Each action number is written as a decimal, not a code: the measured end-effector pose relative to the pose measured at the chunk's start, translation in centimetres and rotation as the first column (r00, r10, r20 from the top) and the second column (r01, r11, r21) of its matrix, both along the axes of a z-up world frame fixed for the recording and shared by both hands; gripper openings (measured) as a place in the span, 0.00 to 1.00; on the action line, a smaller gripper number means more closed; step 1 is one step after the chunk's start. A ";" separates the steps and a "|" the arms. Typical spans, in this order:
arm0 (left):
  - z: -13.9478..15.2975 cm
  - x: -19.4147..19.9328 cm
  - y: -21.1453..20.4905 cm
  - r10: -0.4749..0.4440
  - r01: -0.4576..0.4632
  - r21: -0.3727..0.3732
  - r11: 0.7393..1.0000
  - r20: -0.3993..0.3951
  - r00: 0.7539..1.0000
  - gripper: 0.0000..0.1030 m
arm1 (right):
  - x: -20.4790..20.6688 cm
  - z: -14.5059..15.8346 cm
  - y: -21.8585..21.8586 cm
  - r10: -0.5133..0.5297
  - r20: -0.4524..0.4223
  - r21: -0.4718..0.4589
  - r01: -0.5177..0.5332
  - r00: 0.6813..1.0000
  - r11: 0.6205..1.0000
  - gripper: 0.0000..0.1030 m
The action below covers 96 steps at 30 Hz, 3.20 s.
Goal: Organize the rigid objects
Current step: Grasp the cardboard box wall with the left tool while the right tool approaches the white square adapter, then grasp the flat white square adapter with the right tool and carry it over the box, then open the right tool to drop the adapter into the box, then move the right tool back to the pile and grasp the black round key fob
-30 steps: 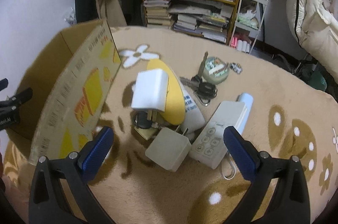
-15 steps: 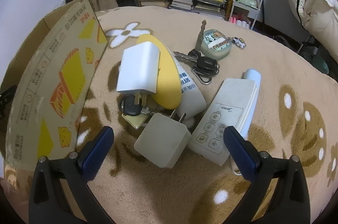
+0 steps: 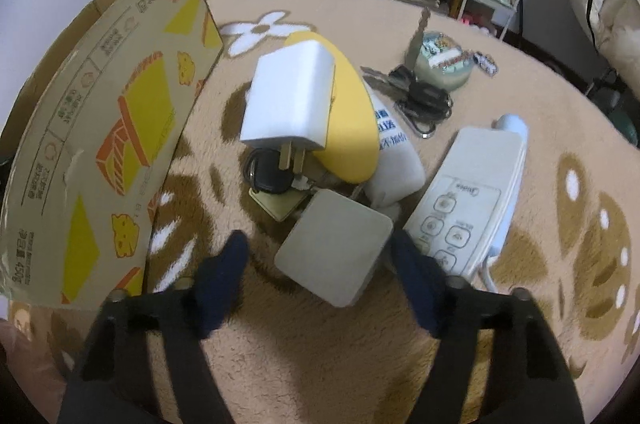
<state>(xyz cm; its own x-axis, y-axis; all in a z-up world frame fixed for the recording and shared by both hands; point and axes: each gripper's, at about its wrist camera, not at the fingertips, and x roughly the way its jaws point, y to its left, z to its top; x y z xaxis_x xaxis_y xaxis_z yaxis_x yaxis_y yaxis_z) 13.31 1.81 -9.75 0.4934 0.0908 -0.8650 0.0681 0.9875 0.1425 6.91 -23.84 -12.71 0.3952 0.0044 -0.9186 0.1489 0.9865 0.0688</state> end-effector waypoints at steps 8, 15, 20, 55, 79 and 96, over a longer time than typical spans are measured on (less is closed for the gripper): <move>-0.1 -0.6 -1.0 -0.057 0.057 0.007 0.998 0.013 0.998 0.25 | 0.8 -1.1 -0.1 -0.017 -0.017 0.027 0.017 1.000 0.999 0.70; -0.1 -0.8 -2.0 -0.095 0.094 0.048 0.994 0.024 0.995 0.15 | 1.3 -1.8 -0.5 -0.042 -0.039 0.022 0.043 0.998 0.999 0.52; -0.1 -0.6 -1.8 -0.091 0.090 0.039 0.995 0.028 0.995 0.15 | 1.3 0.1 -0.7 -0.058 0.023 0.023 0.057 0.998 0.998 0.49; -0.3 -1.2 -3.1 -0.107 0.099 0.127 0.987 0.059 0.993 0.18 | 0.5 12.9 8.5 0.195 0.511 0.031 -0.245 0.837 0.969 0.49; -0.6 -1.4 -3.3 -0.122 0.112 0.135 0.985 0.066 0.990 0.18 | 2.1 9.1 9.4 0.246 0.436 0.102 -0.319 0.866 0.942 0.49; -0.8 -1.3 -3.1 -0.114 0.106 0.131 0.986 0.052 0.992 0.18 | 2.9 9.2 3.5 0.062 0.454 0.019 -0.080 0.889 0.997 1.00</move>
